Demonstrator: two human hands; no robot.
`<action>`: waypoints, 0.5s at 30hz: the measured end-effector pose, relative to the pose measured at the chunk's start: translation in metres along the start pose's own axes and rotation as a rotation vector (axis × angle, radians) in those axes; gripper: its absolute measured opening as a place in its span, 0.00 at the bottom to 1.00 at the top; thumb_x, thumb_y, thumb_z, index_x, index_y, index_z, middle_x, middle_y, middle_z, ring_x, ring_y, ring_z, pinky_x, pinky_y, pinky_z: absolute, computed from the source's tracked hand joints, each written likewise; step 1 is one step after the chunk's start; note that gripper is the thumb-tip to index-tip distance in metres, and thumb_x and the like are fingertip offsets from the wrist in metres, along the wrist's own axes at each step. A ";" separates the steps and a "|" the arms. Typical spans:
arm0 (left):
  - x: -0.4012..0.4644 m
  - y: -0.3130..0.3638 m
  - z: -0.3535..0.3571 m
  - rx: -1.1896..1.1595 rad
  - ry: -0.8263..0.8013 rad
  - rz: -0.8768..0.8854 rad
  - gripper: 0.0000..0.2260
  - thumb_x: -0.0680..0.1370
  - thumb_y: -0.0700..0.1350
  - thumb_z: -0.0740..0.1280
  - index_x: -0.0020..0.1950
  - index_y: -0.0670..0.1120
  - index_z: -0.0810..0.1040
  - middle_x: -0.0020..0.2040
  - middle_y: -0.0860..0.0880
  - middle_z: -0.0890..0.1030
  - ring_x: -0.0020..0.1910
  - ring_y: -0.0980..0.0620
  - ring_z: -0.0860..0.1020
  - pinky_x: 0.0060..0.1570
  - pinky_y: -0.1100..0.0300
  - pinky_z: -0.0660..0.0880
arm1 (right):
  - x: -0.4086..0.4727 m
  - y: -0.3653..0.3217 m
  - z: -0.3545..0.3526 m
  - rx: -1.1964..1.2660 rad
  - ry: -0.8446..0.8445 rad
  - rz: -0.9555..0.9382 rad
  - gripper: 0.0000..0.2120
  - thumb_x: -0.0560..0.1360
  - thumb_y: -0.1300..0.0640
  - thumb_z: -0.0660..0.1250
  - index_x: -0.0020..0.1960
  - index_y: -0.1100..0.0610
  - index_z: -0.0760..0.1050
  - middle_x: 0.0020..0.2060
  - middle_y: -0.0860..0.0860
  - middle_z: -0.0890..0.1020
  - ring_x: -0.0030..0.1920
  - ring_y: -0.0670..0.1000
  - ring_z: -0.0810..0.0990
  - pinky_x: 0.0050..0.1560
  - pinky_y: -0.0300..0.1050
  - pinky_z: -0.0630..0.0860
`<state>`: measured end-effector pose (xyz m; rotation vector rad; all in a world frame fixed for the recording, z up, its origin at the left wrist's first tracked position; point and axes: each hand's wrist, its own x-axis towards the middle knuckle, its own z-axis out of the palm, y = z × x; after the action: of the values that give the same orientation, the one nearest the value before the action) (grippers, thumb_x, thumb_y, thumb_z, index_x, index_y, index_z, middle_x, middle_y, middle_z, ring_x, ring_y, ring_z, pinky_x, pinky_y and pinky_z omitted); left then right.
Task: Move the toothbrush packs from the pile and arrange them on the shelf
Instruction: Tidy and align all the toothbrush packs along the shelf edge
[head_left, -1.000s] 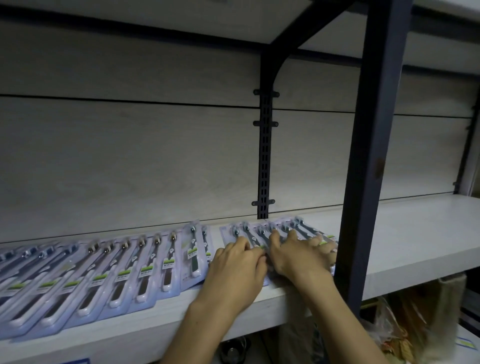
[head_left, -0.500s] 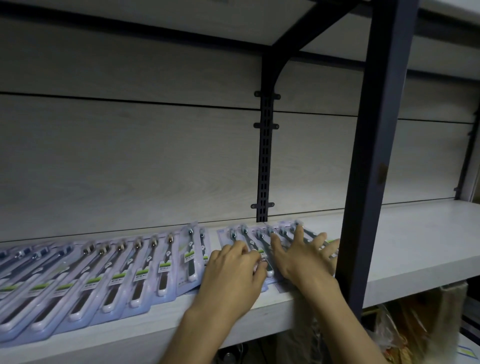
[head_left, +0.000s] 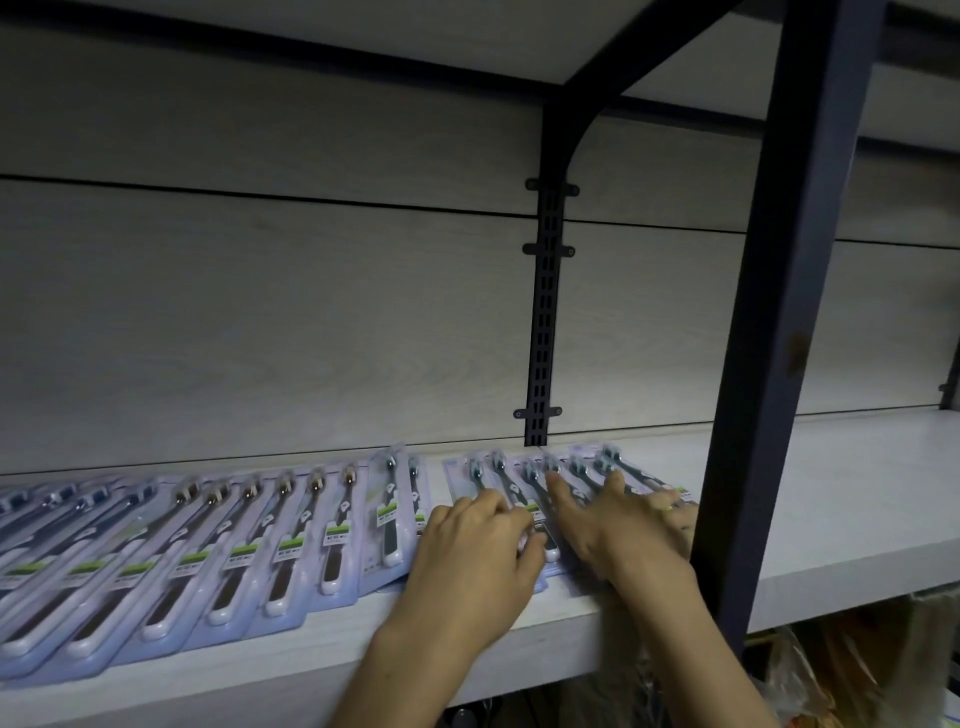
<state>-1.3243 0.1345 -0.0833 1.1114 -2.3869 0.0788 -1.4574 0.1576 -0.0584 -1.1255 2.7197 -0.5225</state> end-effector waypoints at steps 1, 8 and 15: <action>0.000 0.000 0.001 0.002 -0.002 0.001 0.15 0.80 0.54 0.53 0.56 0.53 0.77 0.53 0.54 0.75 0.52 0.51 0.74 0.55 0.56 0.66 | 0.003 0.000 0.001 -0.002 0.035 -0.009 0.43 0.72 0.26 0.43 0.78 0.51 0.45 0.74 0.67 0.47 0.74 0.66 0.49 0.72 0.56 0.55; 0.000 -0.001 0.001 -0.009 0.004 0.010 0.15 0.80 0.54 0.53 0.55 0.54 0.78 0.52 0.55 0.75 0.51 0.51 0.74 0.54 0.56 0.66 | 0.021 -0.001 0.005 0.019 -0.025 0.033 0.47 0.68 0.22 0.41 0.78 0.48 0.44 0.76 0.63 0.42 0.75 0.65 0.42 0.72 0.61 0.50; 0.001 -0.001 0.002 -0.019 0.002 0.000 0.14 0.80 0.54 0.54 0.56 0.54 0.77 0.53 0.56 0.74 0.51 0.52 0.74 0.55 0.57 0.67 | 0.010 0.001 0.006 -0.027 0.020 0.023 0.46 0.71 0.25 0.41 0.78 0.54 0.46 0.74 0.68 0.47 0.74 0.68 0.47 0.72 0.59 0.52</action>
<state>-1.3246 0.1325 -0.0844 1.1025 -2.3807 0.0565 -1.4634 0.1500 -0.0641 -1.0998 2.7617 -0.4982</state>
